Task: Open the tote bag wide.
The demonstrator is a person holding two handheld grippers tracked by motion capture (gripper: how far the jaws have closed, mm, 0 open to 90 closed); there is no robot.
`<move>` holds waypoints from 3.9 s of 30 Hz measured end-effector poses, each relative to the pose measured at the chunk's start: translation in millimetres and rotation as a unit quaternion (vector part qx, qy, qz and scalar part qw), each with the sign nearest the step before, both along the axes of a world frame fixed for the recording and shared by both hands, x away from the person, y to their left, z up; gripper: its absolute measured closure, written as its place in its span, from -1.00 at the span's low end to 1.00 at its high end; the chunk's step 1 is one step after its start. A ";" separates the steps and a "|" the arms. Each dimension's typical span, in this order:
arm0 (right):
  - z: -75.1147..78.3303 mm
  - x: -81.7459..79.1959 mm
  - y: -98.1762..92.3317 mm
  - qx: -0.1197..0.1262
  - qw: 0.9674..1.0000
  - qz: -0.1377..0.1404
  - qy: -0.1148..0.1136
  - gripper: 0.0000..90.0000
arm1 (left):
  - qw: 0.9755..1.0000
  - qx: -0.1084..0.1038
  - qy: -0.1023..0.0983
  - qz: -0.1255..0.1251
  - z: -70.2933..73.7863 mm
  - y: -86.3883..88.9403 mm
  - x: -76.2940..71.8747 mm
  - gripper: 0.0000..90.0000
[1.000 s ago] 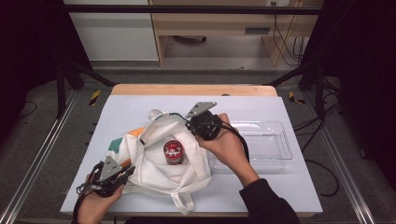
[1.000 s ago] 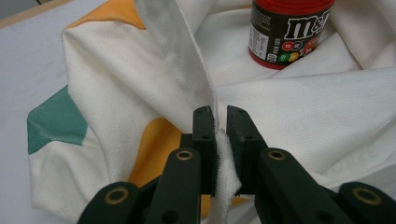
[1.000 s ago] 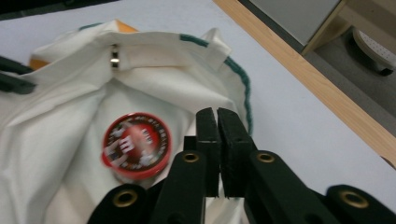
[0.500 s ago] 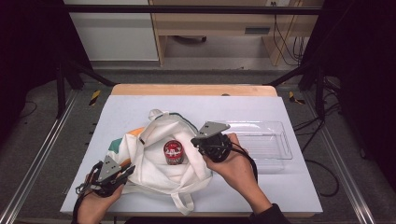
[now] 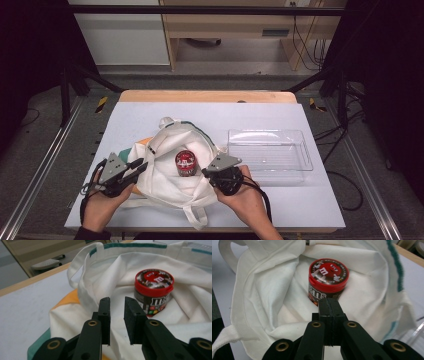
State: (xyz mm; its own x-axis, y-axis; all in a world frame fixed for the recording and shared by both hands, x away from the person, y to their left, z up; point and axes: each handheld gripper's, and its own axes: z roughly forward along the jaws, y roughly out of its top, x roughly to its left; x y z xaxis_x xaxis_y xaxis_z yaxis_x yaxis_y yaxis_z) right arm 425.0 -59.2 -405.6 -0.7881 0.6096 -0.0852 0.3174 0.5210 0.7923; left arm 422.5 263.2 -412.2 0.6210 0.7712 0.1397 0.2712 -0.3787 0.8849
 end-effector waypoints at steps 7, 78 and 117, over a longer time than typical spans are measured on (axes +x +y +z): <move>-22.9 -2.2 16.1 0.019 1.000 0.014 0.002 1.00 | 0.999 0.005 0.033 0.009 -14.1 -3.3 33.4 0.87; -38.6 53.5 68.4 -0.002 0.998 -0.059 0.033 -0.56 | 0.996 0.007 0.009 0.089 -36.0 14.0 3.4 0.04; -10.9 53.5 65.8 0.009 0.998 -0.058 0.029 -0.42 | 0.994 -0.003 0.011 0.109 -35.0 18.8 5.4 -0.19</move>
